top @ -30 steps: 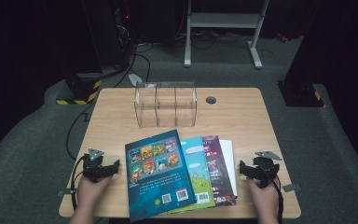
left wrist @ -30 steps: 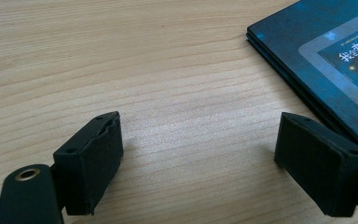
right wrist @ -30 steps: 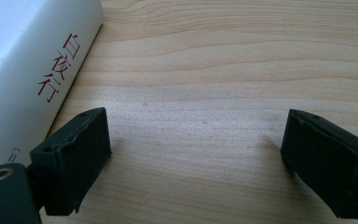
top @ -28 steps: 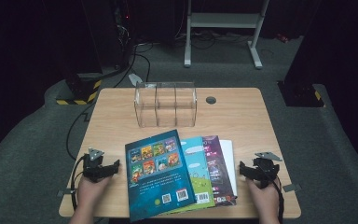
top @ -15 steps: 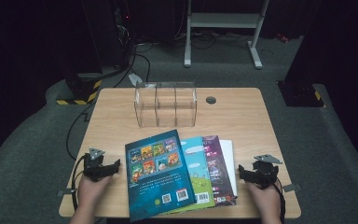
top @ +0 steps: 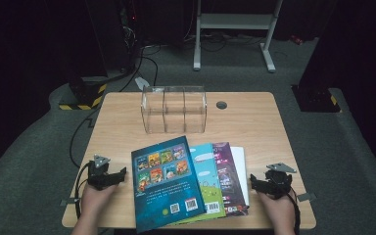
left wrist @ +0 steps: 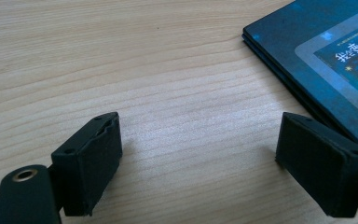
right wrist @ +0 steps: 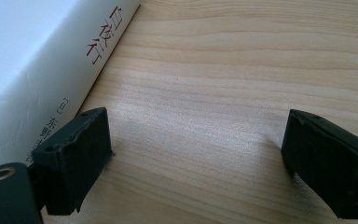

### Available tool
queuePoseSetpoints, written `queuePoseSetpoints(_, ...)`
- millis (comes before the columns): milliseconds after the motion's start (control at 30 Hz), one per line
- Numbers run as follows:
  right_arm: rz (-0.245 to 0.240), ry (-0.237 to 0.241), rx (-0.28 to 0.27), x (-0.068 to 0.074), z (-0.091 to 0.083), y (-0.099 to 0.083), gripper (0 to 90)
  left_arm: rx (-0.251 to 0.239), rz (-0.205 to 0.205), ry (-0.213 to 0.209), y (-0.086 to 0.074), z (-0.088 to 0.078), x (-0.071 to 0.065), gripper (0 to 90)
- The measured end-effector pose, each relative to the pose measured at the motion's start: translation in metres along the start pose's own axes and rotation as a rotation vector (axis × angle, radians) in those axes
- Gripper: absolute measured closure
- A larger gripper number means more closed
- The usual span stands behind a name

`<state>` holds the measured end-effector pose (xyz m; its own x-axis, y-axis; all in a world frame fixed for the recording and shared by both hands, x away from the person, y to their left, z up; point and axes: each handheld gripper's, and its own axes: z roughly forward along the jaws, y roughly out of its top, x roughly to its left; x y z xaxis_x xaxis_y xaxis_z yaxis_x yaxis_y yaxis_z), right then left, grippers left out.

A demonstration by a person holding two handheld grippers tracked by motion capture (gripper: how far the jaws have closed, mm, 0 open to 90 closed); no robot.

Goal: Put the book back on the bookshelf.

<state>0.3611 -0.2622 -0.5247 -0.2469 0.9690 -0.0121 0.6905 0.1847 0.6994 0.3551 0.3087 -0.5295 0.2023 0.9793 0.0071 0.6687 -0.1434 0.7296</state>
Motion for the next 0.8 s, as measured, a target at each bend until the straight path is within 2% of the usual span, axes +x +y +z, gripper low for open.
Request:
queuePoseSetpoints(400,-0.01,0.013,0.0,-0.0007,-0.0001,0.0001,8.3,-0.001,0.003,-0.001,-0.0002,-0.0001,-0.0003,14.4)
queuePoseSetpoints(667,-0.008,0.023,-0.003,-0.0029,-0.0028,0.0004,14.8,-0.001,0.002,-0.002,-0.0001,-0.0001,-0.0003,14.4)
queuePoseSetpoints(767,-0.016,0.02,-0.01,-0.0026,-0.0038,0.0005,15.0,0.0,0.002,-0.003,0.0,-0.0001,-0.0003,14.3)
queuePoseSetpoints(800,-0.034,0.015,-0.019,-0.0013,-0.0051,0.0003,15.0,0.0,0.002,-0.002,0.0,-0.0001,-0.0003,14.3)
